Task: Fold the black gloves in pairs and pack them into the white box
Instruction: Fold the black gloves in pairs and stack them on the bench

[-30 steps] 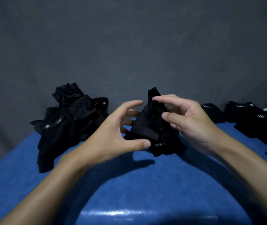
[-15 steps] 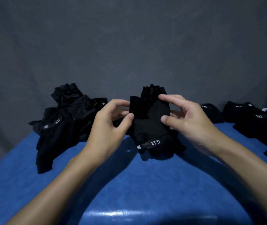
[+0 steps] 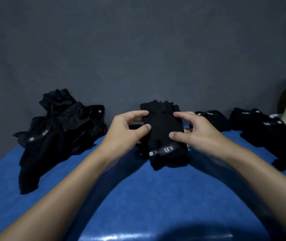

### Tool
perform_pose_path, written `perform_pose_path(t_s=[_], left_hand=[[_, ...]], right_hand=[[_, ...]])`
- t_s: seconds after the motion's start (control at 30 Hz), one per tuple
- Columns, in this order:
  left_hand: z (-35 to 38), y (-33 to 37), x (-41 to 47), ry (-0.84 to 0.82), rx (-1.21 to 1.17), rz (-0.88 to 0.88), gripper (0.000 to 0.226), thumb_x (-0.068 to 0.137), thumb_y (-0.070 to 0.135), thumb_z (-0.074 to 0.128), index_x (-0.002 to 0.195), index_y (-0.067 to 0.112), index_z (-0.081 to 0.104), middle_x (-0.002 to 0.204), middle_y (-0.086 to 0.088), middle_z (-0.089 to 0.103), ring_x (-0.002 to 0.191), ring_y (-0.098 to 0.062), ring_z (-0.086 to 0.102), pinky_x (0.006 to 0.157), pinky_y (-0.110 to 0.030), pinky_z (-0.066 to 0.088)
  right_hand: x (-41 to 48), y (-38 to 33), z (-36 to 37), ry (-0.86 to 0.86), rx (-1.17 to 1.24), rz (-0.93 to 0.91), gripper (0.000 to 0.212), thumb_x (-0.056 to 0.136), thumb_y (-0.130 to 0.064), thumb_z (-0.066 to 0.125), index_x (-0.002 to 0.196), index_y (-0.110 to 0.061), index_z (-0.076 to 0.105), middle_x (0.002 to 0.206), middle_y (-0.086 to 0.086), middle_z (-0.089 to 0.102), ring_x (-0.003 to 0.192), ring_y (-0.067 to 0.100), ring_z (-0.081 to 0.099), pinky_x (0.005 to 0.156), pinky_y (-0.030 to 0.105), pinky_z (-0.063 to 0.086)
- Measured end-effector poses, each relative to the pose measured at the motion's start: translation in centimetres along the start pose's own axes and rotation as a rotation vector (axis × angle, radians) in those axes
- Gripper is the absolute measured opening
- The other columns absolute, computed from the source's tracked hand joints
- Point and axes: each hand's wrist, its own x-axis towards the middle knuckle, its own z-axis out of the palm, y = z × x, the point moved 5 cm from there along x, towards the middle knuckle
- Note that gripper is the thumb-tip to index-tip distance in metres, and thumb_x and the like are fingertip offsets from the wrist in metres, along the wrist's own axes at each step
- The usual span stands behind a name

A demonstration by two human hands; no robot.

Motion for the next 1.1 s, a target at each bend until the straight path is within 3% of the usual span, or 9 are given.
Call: perform_pose_path(t_s=[0.1, 0.2, 0.3, 0.43, 0.53, 0.7, 0.87, 1.03, 1.1], left_hand=[[0.6, -0.8, 1.0, -0.025, 0.046, -0.033, 0.038, 0.089, 0.011, 0.072, 0.124, 0.025, 0.065, 0.117, 0.001, 0.069, 0.079, -0.012, 0.071, 0.060, -0.023, 0.053], [1.1, -1.9, 1.4, -0.030, 0.083, -0.060, 0.042, 0.089, 0.009, 0.072, 0.129, 0.019, 0.063, 0.116, -0.002, 0.068, 0.072, -0.001, 0.068, 0.055, -0.014, 0.048], [1.4, -2.9, 1.5, -0.032, 0.173, -0.058, 0.044, 0.089, 0.012, 0.073, 0.131, 0.018, 0.062, 0.114, 0.002, 0.067, 0.072, 0.002, 0.065, 0.059, -0.009, 0.046], [1.6, -3.4, 1.3, -0.066, 0.298, -0.022, 0.039, 0.089, 0.015, 0.073, 0.126, 0.021, 0.063, 0.103, 0.017, 0.063, 0.085, 0.007, 0.063, 0.075, -0.007, 0.050], [1.9, -3.8, 1.3, -0.107, 0.398, 0.006, 0.030, 0.088, 0.024, 0.073, 0.117, 0.025, 0.067, 0.106, 0.011, 0.069, 0.083, -0.004, 0.069, 0.083, -0.024, 0.056], [2.0, -4.1, 1.1, -0.123, 0.521, 0.009, 0.041, 0.086, 0.034, 0.073, 0.126, 0.025, 0.064, 0.123, 0.008, 0.063, 0.102, -0.008, 0.064, 0.096, -0.030, 0.051], [1.9, -3.6, 1.2, -0.115, 0.458, 0.016, 0.052, 0.085, 0.034, 0.074, 0.134, 0.027, 0.059, 0.116, 0.005, 0.067, 0.100, -0.013, 0.066, 0.095, -0.036, 0.053], [1.7, -4.5, 1.0, -0.108, 0.452, -0.002, 0.032, 0.088, 0.043, 0.065, 0.118, 0.034, 0.066, 0.106, 0.010, 0.068, 0.096, -0.010, 0.067, 0.092, -0.034, 0.054], [1.0, -4.8, 1.2, -0.062, 0.424, -0.025, 0.017, 0.093, 0.037, 0.064, 0.107, 0.033, 0.070, 0.097, 0.013, 0.069, 0.083, -0.011, 0.070, 0.082, -0.027, 0.056]], right_hand=[[0.7, 1.1, 0.0, 0.007, -0.080, 0.082, 0.065, 0.081, -0.018, 0.076, 0.139, -0.015, 0.048, 0.125, 0.005, 0.059, 0.108, 0.019, 0.063, 0.078, 0.026, 0.051], [1.2, 1.4, 0.1, 0.020, -0.116, 0.123, 0.050, 0.084, -0.017, 0.073, 0.131, -0.016, 0.055, 0.109, 0.001, 0.068, 0.098, 0.017, 0.069, 0.091, 0.036, 0.055], [1.5, 2.0, 0.6, 0.002, -0.105, 0.164, 0.036, 0.088, -0.016, 0.069, 0.122, -0.019, 0.059, 0.097, -0.005, 0.070, 0.091, 0.014, 0.071, 0.090, 0.035, 0.056], [1.6, 2.8, 1.0, 0.000, -0.207, 0.198, 0.036, 0.090, -0.025, 0.066, 0.125, -0.017, 0.060, 0.112, -0.002, 0.065, 0.101, 0.014, 0.065, 0.096, 0.032, 0.051], [1.6, 2.7, 0.6, 0.050, -0.238, 0.174, 0.024, 0.091, -0.030, 0.064, 0.112, -0.020, 0.067, 0.108, -0.003, 0.065, 0.096, 0.012, 0.063, 0.087, 0.027, 0.050], [0.5, 2.2, 0.1, 0.004, -0.187, 0.198, 0.005, 0.088, -0.026, 0.068, 0.091, -0.022, 0.069, 0.085, 0.000, 0.071, 0.067, 0.006, 0.062, 0.062, 0.018, 0.048], [0.2, 1.8, -0.1, 0.013, -0.121, 0.199, 0.009, 0.086, -0.017, 0.071, 0.078, -0.017, 0.067, 0.065, 0.000, 0.068, 0.061, 0.011, 0.063, 0.062, 0.024, 0.051], [0.4, 3.4, -0.5, 0.042, -0.237, 0.277, 0.015, 0.085, -0.022, 0.071, 0.100, -0.021, 0.067, 0.098, 0.000, 0.067, 0.085, 0.014, 0.065, 0.077, 0.026, 0.049], [0.6, 3.8, -1.1, 0.097, -0.236, 0.287, 0.016, 0.087, -0.021, 0.067, 0.102, -0.024, 0.067, 0.106, 0.002, 0.064, 0.092, 0.016, 0.063, 0.080, 0.027, 0.046]])
